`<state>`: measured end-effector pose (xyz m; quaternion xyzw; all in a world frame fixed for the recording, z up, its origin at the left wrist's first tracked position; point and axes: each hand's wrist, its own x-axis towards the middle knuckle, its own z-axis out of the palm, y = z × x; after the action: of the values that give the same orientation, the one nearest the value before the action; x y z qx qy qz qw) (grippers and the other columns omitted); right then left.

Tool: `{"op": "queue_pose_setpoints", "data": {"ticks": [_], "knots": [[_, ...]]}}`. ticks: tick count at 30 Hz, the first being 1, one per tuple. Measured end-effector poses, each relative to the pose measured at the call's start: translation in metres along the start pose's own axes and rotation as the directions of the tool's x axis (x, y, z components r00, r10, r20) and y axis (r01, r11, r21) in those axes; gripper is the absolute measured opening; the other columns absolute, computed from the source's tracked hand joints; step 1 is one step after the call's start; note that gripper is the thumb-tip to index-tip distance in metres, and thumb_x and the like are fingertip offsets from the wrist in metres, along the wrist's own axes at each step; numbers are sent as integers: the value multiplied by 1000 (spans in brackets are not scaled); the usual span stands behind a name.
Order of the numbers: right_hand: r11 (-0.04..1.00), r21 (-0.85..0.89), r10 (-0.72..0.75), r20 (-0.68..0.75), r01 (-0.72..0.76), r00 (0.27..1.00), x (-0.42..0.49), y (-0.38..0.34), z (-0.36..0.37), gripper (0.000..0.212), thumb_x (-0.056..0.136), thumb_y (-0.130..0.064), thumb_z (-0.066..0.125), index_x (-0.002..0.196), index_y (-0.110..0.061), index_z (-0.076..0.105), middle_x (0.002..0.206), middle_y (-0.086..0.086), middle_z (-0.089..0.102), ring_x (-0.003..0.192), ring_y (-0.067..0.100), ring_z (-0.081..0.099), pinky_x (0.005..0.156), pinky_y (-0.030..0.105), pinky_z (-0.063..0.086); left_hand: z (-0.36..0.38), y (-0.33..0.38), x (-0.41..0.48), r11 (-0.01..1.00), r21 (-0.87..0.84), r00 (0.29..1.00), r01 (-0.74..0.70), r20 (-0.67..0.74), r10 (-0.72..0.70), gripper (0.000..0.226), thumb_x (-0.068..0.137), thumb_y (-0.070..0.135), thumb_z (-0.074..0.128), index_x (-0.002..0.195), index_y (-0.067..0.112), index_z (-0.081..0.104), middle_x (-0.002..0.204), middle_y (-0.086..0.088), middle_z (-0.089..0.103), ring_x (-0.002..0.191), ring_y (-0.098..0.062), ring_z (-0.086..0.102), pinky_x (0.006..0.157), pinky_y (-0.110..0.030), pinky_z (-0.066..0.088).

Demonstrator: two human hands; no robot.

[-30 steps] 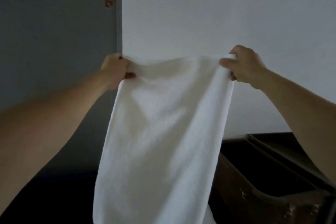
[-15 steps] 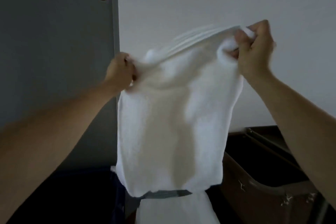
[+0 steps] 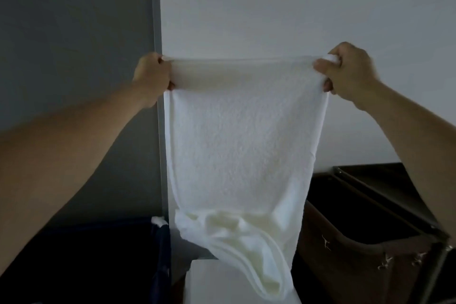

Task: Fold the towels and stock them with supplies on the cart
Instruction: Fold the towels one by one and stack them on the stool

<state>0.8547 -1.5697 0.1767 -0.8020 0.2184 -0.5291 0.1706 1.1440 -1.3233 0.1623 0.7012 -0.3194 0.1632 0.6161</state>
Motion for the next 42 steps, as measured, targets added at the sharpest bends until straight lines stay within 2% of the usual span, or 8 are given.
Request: {"op": "queue_pose_setpoints", "data": {"ticks": [18,24,28,30,32,34,38,42], "knots": [[981,187,29,150,-57,988,2,15,-21,22,85,-7,76,105,-7,65,75,7,65,52,11,59,55,24,55,-6,-17,7,910,-413,994,36,106,9,27,89,6,65,68,21,70,60,15,66,58,-8,66,53,-22,55],[991,9,131,191,-135,973,-19,27,24,12,91,-14,70,94,-13,59,66,8,57,35,3,49,38,21,40,11,-41,-20,995,28,934,97,342,-101,11,95,9,63,85,8,57,88,-12,57,55,-26,67,50,-43,60],[987,138,-44,-259,82,965,5,13,16,14,87,-22,66,83,-26,53,76,12,61,61,27,63,57,39,50,2,-19,7,989,-88,993,-119,-31,117,13,96,15,60,83,16,61,71,3,64,56,-21,67,55,-34,57],[973,217,-50,-159,84,986,5,3,25,18,93,-19,57,79,-27,49,74,12,60,55,20,62,50,37,51,9,-12,7,988,-138,988,-68,130,86,17,95,0,53,83,11,58,69,1,60,49,-15,64,51,-31,56],[997,12,64,497,-81,865,-13,7,33,25,97,-11,57,73,-14,54,56,8,56,40,12,53,40,26,45,10,-21,-10,985,122,679,120,714,-171,12,95,-2,57,85,5,59,72,-7,61,55,-13,63,56,-28,58],[988,-78,146,775,-136,615,-15,19,17,17,95,-8,64,80,-7,57,51,5,53,43,15,51,44,25,47,-11,-29,-10,931,342,368,130,855,-366,15,88,10,65,100,1,64,85,-10,68,69,-16,67,61,-27,58],[952,207,145,339,-224,930,11,22,-5,16,93,-6,66,80,-5,57,61,10,54,41,13,55,44,26,53,-36,-25,19,941,-30,672,336,708,-217,17,86,12,63,101,4,64,83,-5,70,65,-12,70,56,-23,58],[947,265,150,138,-182,979,13,9,12,12,94,-8,65,91,1,58,67,12,54,47,21,57,51,36,55,-19,-12,29,961,-173,893,217,432,-124,9,97,5,57,105,5,61,96,-7,63,67,-13,68,53,-21,57]]}}
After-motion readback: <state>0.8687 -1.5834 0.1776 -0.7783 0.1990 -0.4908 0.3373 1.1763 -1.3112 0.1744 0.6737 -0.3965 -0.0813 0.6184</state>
